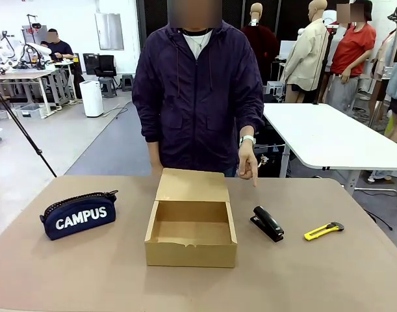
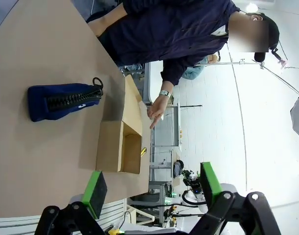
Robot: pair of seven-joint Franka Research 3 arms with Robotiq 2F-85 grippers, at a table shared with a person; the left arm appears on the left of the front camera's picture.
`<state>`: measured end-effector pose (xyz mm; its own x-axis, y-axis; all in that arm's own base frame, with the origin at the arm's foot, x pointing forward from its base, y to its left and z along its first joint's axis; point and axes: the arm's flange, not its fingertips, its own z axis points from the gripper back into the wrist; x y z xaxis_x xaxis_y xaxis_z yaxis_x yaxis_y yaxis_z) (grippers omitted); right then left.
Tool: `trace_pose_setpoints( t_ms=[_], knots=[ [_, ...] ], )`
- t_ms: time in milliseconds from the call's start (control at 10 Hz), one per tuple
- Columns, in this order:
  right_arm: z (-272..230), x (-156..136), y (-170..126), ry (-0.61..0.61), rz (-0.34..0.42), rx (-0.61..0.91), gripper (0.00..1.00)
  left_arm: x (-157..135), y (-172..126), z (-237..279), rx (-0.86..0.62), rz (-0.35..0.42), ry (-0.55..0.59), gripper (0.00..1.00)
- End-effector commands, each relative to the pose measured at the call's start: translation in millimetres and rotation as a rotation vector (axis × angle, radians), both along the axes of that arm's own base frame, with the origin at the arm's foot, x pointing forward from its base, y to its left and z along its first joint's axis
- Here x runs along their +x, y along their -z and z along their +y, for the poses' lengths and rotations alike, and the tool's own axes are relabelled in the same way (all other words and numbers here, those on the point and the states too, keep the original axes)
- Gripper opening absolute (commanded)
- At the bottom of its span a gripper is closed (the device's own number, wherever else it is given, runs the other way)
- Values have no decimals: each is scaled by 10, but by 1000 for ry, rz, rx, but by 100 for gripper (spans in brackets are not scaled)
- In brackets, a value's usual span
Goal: Pack the items into the box.
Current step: Pick up the item indicated by the person and place it inside the Mailer Box.
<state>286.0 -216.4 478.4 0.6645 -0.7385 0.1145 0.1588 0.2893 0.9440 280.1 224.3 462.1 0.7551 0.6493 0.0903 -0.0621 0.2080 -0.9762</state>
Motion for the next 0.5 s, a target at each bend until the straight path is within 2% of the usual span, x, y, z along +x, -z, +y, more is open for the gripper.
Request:
trace_pose_setpoints(
  t_ms=[0, 400],
  knots=[
    [-11, 38, -21, 2, -35, 4, 100, -7, -7, -7, -5, -1, 8, 100],
    [-11, 38, -21, 2, -35, 4, 100, -7, -7, -7, -5, -1, 8, 100]
  ],
)
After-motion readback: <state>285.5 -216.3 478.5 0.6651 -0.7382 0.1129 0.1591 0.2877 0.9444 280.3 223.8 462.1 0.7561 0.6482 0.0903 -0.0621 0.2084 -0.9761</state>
